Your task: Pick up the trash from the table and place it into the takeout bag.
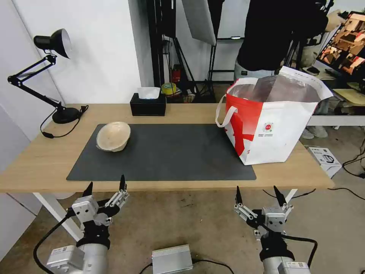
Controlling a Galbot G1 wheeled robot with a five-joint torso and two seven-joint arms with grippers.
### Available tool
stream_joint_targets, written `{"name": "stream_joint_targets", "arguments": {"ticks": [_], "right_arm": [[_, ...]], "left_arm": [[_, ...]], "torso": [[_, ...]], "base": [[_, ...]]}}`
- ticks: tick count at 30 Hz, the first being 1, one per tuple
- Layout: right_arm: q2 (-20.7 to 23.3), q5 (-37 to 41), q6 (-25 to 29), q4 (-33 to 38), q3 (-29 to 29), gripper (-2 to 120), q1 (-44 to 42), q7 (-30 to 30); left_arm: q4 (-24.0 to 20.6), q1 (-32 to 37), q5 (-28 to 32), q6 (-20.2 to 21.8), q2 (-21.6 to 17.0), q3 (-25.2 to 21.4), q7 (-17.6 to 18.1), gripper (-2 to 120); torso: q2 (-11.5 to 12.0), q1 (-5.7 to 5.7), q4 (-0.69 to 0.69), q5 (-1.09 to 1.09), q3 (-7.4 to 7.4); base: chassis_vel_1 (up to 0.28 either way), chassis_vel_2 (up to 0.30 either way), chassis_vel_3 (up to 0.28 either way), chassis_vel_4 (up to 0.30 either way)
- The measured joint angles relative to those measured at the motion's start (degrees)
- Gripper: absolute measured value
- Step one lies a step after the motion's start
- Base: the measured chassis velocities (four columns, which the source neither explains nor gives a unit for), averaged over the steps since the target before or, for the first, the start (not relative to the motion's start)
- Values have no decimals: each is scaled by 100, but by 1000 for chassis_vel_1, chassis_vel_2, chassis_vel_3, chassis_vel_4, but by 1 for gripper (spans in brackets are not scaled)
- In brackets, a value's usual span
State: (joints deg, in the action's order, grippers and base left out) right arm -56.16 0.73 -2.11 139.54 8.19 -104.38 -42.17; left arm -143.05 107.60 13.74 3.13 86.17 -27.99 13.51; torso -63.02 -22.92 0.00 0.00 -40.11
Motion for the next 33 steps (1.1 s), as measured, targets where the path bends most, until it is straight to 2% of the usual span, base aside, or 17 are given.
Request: {"name": "stream_joint_targets", "arguments": {"ticks": [6,9,10,14,15,19,20,24,25,27,29,30,32,33], "right_arm": [[0,1,0,0,1,100,1,2],[0,2,1,0,1,100,1,3],[0,2,1,0,1,100,1,3],[0,2,2,0,1,100,1,4],[0,2,2,0,1,100,1,4],[-1,2,3,0,1,100,1,4],[-1,2,3,0,1,100,1,4],[0,3,3,0,1,100,1,4],[0,3,3,0,1,100,1,4],[0,3,3,0,1,100,1,4],[0,3,3,0,1,100,1,4],[0,3,3,0,1,100,1,4],[0,3,3,1,1,100,1,4],[0,3,3,1,1,100,1,4]], "left_arm": [[-18,-113,684,44,-81,-273,116,100],[-19,-259,1307,211,-194,-407,299,100],[-19,-259,1307,211,-194,-407,299,100],[-23,-508,2405,405,-490,-575,636,100],[-23,-508,2405,405,-490,-575,636,100],[-24,-867,3941,658,-804,-882,969,100],[-24,-867,3941,658,-804,-882,969,100],[-24,-1175,5260,733,-1119,-1137,1227,100],[-24,-1175,5260,733,-1119,-1137,1227,100],[-24,-1303,5690,738,-1253,-1289,1345,100],[-24,-1522,6363,749,-1448,-1522,1621,100],[-24,-1522,6363,749,-1448,-1522,1621,100],[-24,-1703,6902,755,-1613,-1703,1905,100],[-24,-1703,6902,755,-1613,-1703,1905,100]], "torso": [[0,0,0,0,0],[0,0,0,0,0],[0,0,0,0,0],[0,0,0,-1,0],[0,0,0,-1,0],[0,0,0,-1,0],[0,0,0,-1,0],[0,0,0,0,0],[0,0,0,0,0],[0,0,0,0,0],[0,0,0,0,0],[0,0,0,0,0],[0,0,0,0,-1],[0,0,0,0,-1]], "base": [[0,0,0,0],[0,0,0,0],[0,0,0,0],[0,0,0,0],[0,0,0,0],[0,0,0,0],[0,0,0,0],[0,0,0,0],[0,0,0,0],[0,0,0,0],[0,0,0,0],[0,0,0,0],[0,0,0,0],[0,0,0,0]]}}
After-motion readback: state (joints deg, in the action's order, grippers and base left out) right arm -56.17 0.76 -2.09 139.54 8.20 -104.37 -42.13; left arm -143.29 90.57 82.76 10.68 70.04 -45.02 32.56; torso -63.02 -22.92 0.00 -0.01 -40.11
